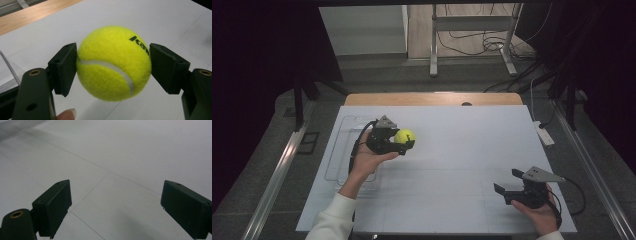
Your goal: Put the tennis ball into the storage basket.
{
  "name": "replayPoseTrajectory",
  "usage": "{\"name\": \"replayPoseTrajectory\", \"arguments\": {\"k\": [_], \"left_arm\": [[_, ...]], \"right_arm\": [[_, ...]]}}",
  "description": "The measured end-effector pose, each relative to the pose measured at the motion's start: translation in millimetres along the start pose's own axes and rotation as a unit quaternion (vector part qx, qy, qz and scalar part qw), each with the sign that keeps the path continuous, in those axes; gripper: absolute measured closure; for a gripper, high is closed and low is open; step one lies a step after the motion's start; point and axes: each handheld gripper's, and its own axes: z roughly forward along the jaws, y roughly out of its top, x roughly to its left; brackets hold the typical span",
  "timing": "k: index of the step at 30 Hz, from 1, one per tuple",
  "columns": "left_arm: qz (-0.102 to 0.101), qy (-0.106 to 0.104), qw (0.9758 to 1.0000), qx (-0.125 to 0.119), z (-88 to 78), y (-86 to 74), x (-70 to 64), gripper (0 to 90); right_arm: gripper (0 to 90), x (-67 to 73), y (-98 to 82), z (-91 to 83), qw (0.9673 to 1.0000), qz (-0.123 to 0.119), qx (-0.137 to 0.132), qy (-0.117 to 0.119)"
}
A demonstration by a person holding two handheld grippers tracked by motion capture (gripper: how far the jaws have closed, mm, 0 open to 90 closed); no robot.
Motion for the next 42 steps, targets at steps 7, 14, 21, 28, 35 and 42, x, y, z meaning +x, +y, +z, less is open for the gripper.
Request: {"name": "replayPoseTrajectory", "arguments": {"k": [7,14,21,28,35,42], "left_arm": [[-0.004,0.006,0.9999,-0.009,-5.2,-0.2,4.3,26.6],[-0.007,0.014,0.9997,-0.019,-9.6,-0.2,6.9,26.6],[-0.009,0.022,0.9993,-0.028,-14.4,-0.3,10.2,26.6],[-0.016,0.027,0.9987,-0.039,-19.1,-0.5,14.0,26.6],[-0.021,0.034,0.9981,-0.047,-25.1,-1.0,18.1,26.6],[-0.028,0.044,0.9972,-0.053,-29.4,-2.3,23.9,26.6]], "right_arm": [[10.0,-0.2,-0.2,0.4,1.0,-0.001,0.001,0.0],[10.0,-0.3,-0.3,0.2,1.0,0.0,0.002,-0.002],[10.0,-0.3,-0.3,0.2,1.0,-0.001,0.002,-0.002],[10.1,-0.2,-0.3,0.2,1.0,-0.002,0.003,-0.003],[10.1,0.0,-0.2,0.2,1.0,-0.002,0.002,-0.003],[10.1,-0.1,-0.2,0.4,1.0,-0.002,0.003,-0.004]]}}
